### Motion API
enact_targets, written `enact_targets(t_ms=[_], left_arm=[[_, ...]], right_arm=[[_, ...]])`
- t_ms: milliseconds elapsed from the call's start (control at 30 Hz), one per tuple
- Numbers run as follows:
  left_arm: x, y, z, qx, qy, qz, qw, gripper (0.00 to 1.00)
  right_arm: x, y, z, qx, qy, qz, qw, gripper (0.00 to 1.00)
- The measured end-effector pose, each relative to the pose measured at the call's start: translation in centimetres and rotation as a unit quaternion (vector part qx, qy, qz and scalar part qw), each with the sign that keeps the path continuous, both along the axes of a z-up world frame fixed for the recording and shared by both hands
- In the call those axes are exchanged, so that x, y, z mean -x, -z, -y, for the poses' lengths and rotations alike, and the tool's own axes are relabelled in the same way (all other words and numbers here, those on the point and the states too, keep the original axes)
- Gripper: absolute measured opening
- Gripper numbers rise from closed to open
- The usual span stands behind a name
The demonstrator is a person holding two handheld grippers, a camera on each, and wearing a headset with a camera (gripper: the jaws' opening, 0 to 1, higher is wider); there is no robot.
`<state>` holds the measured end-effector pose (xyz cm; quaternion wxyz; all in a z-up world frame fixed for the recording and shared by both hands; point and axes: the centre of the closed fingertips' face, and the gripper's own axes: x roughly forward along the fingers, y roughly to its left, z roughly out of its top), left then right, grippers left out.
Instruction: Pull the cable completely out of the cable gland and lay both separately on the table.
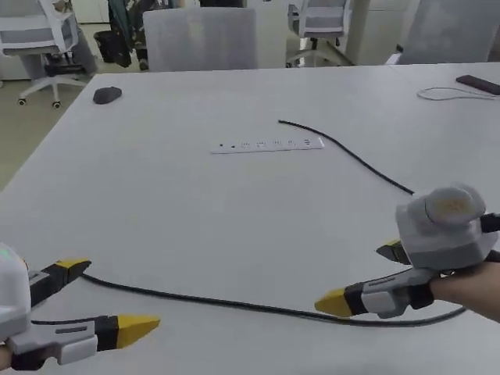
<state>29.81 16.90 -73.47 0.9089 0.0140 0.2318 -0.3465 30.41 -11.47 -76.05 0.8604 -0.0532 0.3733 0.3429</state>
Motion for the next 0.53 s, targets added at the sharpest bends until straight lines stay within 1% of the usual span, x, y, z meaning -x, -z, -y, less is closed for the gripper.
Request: enact_targets(t_ms=[33,100,167,267,367,467,533], left_arm=[[0.1,-0.1,0.3,-0.002,0.004,-0.002,1.0,0.99],[0.1,-0.1,0.5,-0.004,0.004,-0.005,1.0,0.99],[0.2,-0.3,0.8,-0.005,0.006,-0.003,1.0,0.99],[0.3,-0.5,1.0,-0.009,0.009,-0.006,0.9999,0.99],[0.3,-0.6,1.1,-0.008,0.007,-0.009,0.9999,0.99],[0.3,-0.5,1.1,-0.011,0.005,-0.01,0.9999,0.99],[0.3,-0.6,0.9,-0.013,0.003,-0.009,0.9999,0.99]], right_arm=[[0.0,-0.1,-0.1,-0.01,-0.002,0.007,0.9999,0.99],[0.2,-0.3,-0.3,-0.021,-0.001,0.008,0.9997,0.98],[0.1,-0.3,-0.4,-0.022,0.0,0.01,0.9997,0.96],[0.0,-0.4,-0.6,-0.026,-0.003,0.015,0.9996,0.96],[-0.1,-0.6,-0.9,-0.032,-0.009,0.017,0.9993,0.97],[-0.1,-0.6,-1.2,-0.034,-0.015,0.016,0.9992,0.98],[-0.1,-0.7,-1.3,-0.04,-0.014,0.011,0.999,0.98]])
